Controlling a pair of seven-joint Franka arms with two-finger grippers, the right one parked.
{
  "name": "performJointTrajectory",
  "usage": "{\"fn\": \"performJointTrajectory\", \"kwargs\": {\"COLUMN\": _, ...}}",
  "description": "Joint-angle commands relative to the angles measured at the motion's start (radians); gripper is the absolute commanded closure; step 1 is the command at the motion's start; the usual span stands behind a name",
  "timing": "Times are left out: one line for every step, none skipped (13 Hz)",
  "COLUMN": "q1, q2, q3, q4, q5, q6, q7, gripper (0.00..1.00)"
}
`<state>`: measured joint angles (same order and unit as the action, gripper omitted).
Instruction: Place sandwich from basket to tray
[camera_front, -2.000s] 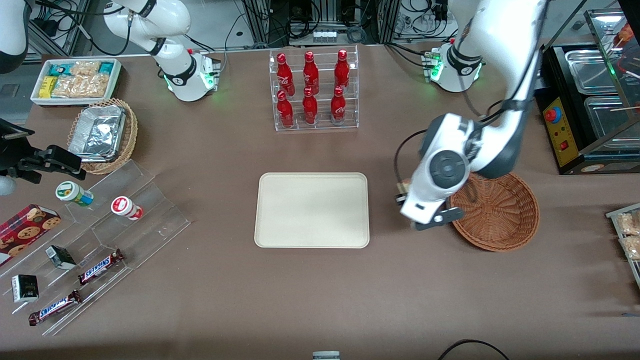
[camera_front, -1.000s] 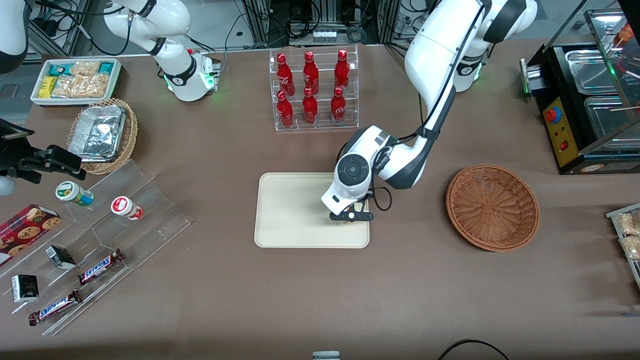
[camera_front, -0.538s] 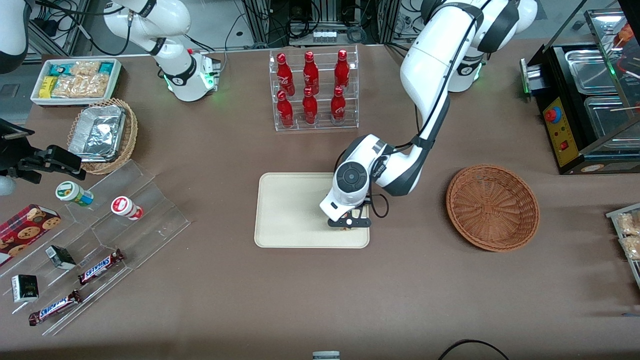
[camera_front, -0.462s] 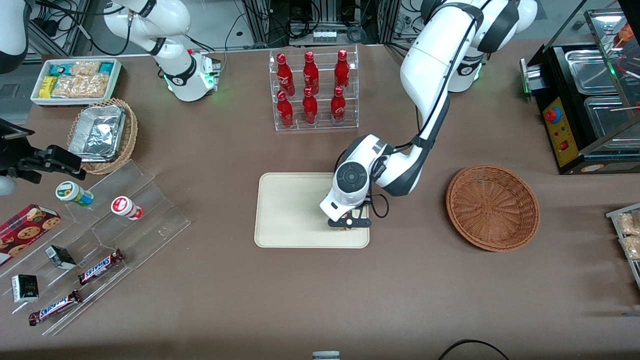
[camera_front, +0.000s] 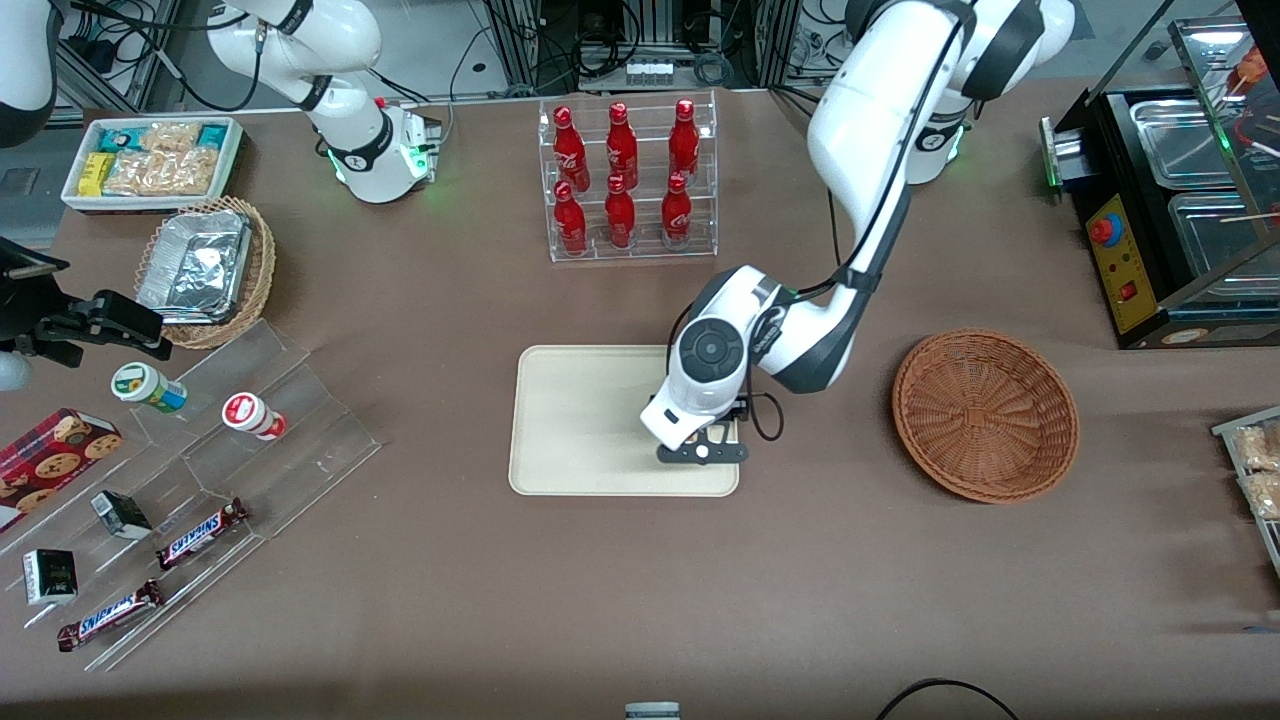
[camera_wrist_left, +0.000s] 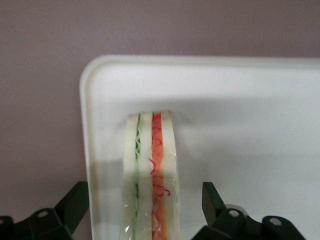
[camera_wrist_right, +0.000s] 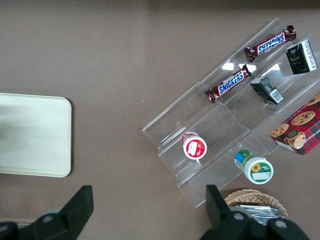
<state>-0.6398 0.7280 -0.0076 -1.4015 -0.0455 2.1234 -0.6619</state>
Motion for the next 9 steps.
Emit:
{"fn": "performJointTrajectory", "kwargs": {"q1": 0.017, "q2": -0.143, "q3": 0.043, "q4": -0.042, "q5": 0.004, "q6": -0.077, "q7": -0.05, "gripper": 0.0}}
{"fn": "performJointTrajectory", "kwargs": {"q1": 0.031, "q2": -0.174, "q3": 0.061, "q4": -0.043, "q5": 0.004, "q6": -0.121, "q7": -0.041, "gripper": 0.0}}
{"fn": "performJointTrajectory", "kwargs": {"q1": 0.052, "q2": -0.205, "q3": 0.072, "q4": -0.053, "q5": 0.004, "q6": -0.155, "q7": -0.001, "gripper": 0.0}}
{"fn": "performJointTrajectory", "kwargs": {"q1": 0.077, "q2": -0.235, "q3": 0.08, "q4": -0.069, "q5": 0.006, "q6": -0.18, "q7": 0.048, "gripper": 0.0}}
{"fn": "performJointTrajectory", "kwargs": {"q1": 0.103, "q2": -0.283, "q3": 0.092, "q4": -0.114, "q5": 0.018, "q6": -0.193, "q7": 0.06, "gripper": 0.0}}
{"fn": "performJointTrajectory", "kwargs": {"q1": 0.129, "q2": -0.33, "q3": 0.11, "q4": -0.17, "q5": 0.05, "q6": -0.192, "q7": 0.074, "gripper": 0.0}}
{"fn": "performJointTrajectory", "kwargs": {"q1": 0.167, "q2": -0.375, "q3": 0.115, "q4": -0.219, "q5": 0.079, "q6": -0.191, "q7": 0.128, "gripper": 0.0}}
{"fn": "performJointTrajectory", "kwargs": {"q1": 0.219, "q2": -0.412, "q3": 0.115, "q4": -0.253, "q5": 0.076, "q6": -0.192, "q7": 0.187, "gripper": 0.0}}
{"fn": "performJointTrajectory", "kwargs": {"q1": 0.264, "q2": -0.438, "q3": 0.115, "q4": -0.267, "q5": 0.072, "q6": -0.198, "q7": 0.214, "gripper": 0.0}}
